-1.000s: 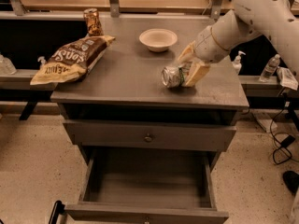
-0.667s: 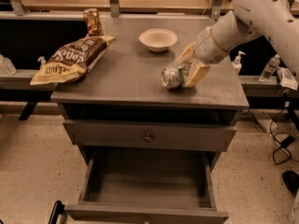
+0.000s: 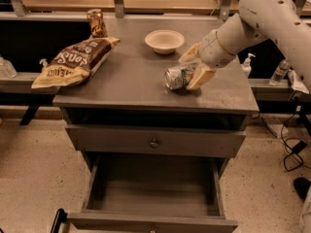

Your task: Pick 7up can from middle drawer and place on counter

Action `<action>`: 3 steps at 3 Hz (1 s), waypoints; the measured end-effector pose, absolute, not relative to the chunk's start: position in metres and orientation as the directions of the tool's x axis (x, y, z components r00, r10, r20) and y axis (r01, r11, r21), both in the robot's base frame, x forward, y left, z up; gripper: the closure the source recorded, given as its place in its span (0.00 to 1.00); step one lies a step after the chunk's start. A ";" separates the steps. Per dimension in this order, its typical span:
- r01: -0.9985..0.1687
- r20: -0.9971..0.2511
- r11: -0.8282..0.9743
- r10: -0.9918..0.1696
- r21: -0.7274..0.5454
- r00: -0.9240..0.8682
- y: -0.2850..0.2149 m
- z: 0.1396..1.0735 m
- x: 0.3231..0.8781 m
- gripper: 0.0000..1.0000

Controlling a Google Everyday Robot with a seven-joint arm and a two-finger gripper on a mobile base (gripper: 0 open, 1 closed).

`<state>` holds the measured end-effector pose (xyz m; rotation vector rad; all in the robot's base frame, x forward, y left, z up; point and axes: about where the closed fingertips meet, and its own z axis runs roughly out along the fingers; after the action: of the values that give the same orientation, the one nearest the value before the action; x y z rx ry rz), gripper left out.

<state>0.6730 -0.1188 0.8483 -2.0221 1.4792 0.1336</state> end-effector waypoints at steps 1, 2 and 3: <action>-0.890 -0.427 -0.180 -0.826 -0.418 0.368 -0.117 0.847 0.673 0.00; -0.890 -0.435 -0.184 -0.820 -0.418 0.373 -0.118 0.848 0.673 0.00; -0.880 -0.508 -0.218 -0.747 -0.421 0.428 -0.122 0.866 0.668 0.00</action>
Offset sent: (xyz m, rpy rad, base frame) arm 0.0002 0.0014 -0.0016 0.0003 0.0025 0.0022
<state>0.6676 -0.1224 0.8664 -2.0162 1.3685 0.2560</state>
